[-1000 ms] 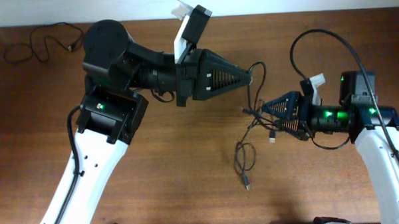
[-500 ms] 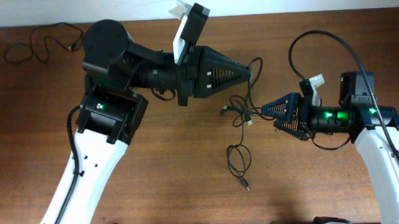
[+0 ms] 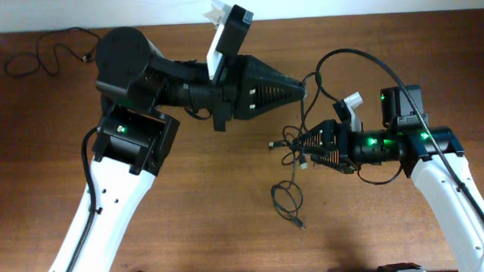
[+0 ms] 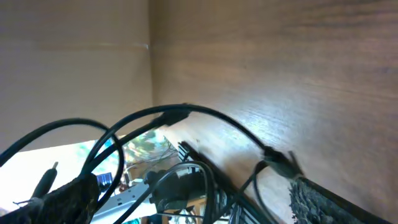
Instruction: Untangle cables
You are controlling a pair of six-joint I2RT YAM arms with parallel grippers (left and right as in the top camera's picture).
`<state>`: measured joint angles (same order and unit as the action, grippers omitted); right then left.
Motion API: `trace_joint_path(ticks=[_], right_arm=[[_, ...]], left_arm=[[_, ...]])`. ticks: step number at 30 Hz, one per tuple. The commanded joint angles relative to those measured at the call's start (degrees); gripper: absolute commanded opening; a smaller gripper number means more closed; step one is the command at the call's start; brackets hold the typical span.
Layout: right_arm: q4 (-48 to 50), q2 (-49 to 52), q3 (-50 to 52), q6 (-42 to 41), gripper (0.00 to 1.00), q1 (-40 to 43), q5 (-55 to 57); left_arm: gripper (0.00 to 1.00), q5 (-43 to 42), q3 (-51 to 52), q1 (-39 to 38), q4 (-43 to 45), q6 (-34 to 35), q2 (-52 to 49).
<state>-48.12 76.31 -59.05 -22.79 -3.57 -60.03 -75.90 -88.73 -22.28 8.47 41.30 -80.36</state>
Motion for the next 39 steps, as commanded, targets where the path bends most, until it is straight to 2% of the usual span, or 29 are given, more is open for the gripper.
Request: trace_joint_path(ticks=[1, 8, 14, 17, 19, 21, 22, 23, 25, 28, 31, 33, 34, 39], right_arm=[[-2.05, -0.83, -0.76, 0.07, 0.99, -0.11, 0.92], [-9.99, -0.85, -0.76, 3.67, 0.98, -0.15, 5.60], [-15.85, -0.83, -0.52, 4.52, 0.98, -0.17, 20.76], [-15.80, -0.81, 0.11, 2.73, 0.67, -0.17, 26.32], [-15.54, -0.63, 0.13, 2.78, 0.53, -0.17, 26.32], [-15.41, -0.52, 0.13, 2.47, 0.27, -0.15, 29.03], [-15.61, -0.46, 0.13, 1.31, 0.19, -0.17, 31.19], [-15.61, -0.42, 0.13, 1.18, 0.13, -0.15, 32.28], [-15.58, -0.42, 0.13, 1.07, 0.13, -0.11, 32.92], [-15.58, -0.42, 0.13, -0.33, 0.13, -0.11, 35.69], [-14.82, -0.42, 0.11, -5.09, 0.12, -0.11, 40.41], [-12.74, -0.42, 0.11, -6.69, 0.09, -0.11, 39.69], [-11.34, -0.42, 0.11, -6.67, 0.04, -0.11, 37.79], [2.36, -0.44, -0.66, -4.48, 0.04, -0.11, 12.00]], left_arm=[[0.00, -0.17, -0.57, -0.04, 0.48, -4.28, 0.57], [0.00, 0.52, -0.57, 0.11, 0.50, -5.88, 0.57], [0.00, 3.34, -0.59, 1.46, 1.07, -5.97, 0.59], [0.00, 4.85, -0.59, 4.24, 3.52, -2.16, 0.63], [0.00, 5.75, -0.59, 6.95, 5.14, 2.19, 0.63], [0.00, 5.77, -0.59, 10.69, 7.61, 6.54, 0.63], [0.00, 5.77, -0.59, 13.29, 8.26, 9.01, 0.63], [0.00, 5.70, -0.59, 15.04, 8.44, 9.79, 0.63], [0.00, 5.18, -0.57, 19.69, 7.98, 9.88, 0.61], [0.00, 5.27, -0.57, 27.34, 1.29, 9.86, 0.61], [0.00, 6.56, -0.57, 32.92, -9.25, 9.46, 0.61], [0.00, 8.50, -0.57, 34.82, -19.30, 6.60, 0.61], [0.00, 9.25, -0.57, 34.82, -22.40, 4.70, 0.61], [0.00, 17.59, -0.57, 34.71, -40.50, -5.42, 0.61]])
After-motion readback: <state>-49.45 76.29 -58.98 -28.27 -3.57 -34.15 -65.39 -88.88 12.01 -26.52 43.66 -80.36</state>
